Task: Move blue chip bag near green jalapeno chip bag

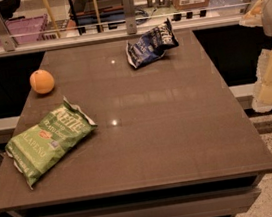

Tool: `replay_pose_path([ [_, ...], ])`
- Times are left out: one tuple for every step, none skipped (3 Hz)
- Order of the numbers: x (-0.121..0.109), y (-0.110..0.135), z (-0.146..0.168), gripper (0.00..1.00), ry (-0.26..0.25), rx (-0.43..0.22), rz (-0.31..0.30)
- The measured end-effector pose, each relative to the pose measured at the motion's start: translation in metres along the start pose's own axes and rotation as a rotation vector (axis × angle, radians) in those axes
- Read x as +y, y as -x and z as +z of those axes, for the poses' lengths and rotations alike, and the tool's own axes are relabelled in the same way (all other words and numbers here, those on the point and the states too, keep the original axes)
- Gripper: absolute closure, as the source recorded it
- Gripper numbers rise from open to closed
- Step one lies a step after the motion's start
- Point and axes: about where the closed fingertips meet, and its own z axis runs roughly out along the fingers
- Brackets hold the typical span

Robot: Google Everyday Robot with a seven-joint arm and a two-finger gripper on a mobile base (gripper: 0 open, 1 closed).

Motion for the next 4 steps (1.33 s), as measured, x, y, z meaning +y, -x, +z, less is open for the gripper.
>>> replay_pose_path([
  [0.0, 0.0, 0.0, 0.0, 0.0, 0.0, 0.0],
  [-0.006, 0.004, -0.003, 0.0, -0.023, 0.006, -0.01],
  [-0.02, 0.012, -0.008, 0.0, -0.085, -0.002, -0.054],
  [-0.035, 0.024, -0.01, 0.0, -0.143, -0.023, -0.097],
])
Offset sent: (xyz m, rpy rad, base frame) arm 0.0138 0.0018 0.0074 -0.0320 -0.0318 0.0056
